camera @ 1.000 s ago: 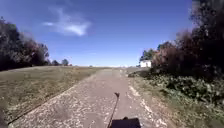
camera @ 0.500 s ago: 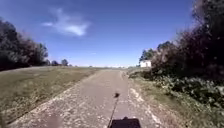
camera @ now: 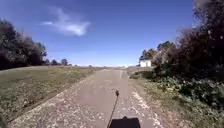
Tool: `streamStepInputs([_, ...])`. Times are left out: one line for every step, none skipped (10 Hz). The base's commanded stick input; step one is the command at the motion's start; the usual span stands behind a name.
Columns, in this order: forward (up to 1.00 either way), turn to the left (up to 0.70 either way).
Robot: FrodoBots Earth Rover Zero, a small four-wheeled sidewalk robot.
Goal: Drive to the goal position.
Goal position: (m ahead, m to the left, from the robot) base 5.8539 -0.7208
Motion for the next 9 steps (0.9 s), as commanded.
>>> streamStepInputs([0.5,0.0])
streamStepInputs([0.5,0.0])
streamStepInputs([0.5,0.0])
streamStepInputs([0.5,0.0])
streamStepInputs([0.5,0.0])
streamStepInputs([0.5,0.0])
streamStepInputs([0.5,0.0])
streamStepInputs([0.5,0.0])
streamStepInputs([0.5,0.0])
